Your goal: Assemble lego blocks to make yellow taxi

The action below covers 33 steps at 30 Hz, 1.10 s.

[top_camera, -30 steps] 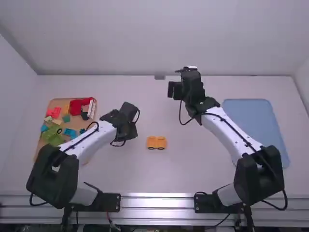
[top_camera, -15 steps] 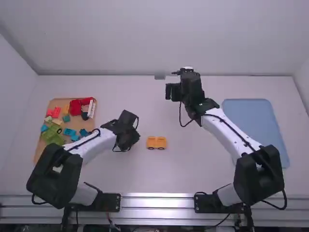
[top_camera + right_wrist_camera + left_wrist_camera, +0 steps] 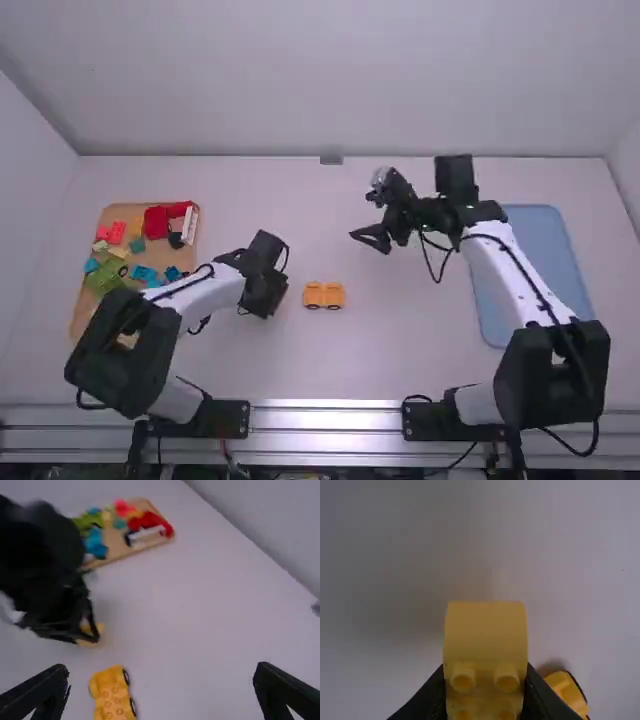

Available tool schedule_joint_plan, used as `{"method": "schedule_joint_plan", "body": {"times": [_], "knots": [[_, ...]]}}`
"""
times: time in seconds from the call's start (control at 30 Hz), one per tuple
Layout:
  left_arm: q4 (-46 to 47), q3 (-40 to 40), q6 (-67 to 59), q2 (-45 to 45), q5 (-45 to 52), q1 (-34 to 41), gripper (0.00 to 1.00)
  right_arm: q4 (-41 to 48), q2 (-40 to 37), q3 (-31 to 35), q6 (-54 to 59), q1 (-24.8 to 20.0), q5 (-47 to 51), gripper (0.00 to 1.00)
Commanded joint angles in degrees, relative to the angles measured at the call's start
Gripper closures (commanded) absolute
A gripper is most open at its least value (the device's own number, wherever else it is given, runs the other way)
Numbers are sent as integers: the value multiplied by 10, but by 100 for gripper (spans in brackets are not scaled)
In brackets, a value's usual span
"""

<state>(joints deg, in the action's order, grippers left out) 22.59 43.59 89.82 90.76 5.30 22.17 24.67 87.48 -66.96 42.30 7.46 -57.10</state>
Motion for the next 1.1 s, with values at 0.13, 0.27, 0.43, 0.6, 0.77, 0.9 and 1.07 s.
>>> {"method": "schedule_joint_plan", "body": {"times": [0.13, 0.27, 0.43, 0.6, 0.77, 0.9, 1.07], "knots": [[63, 52, 113, 51, 1, -1, 97, 9, 17, 2, 137, -19, -198, 1], [57, 59, 167, 59, 16, 0, 97, -3, 23, 2, 137, 3, -194, 1], [20, 56, 238, 72, 2, 1, 95, 3, 23, 3, 153, 26, -176, 1], [20, 55, 264, 78, -6, -4, 86, -2, 23, 12, 155, 27, -181, 1], [16, 55, 270, 78, -34, -1, 35, -1, 23, 22, 167, 17, -206, 1], [-5, 55, 263, 78, -30, -1, 1, -2, 23, 21, 165, 11, -216, 1], [28, 76, 247, 65, -37, -1, 1, -2, 23, 21, 150, 11, -228, 1]]}}
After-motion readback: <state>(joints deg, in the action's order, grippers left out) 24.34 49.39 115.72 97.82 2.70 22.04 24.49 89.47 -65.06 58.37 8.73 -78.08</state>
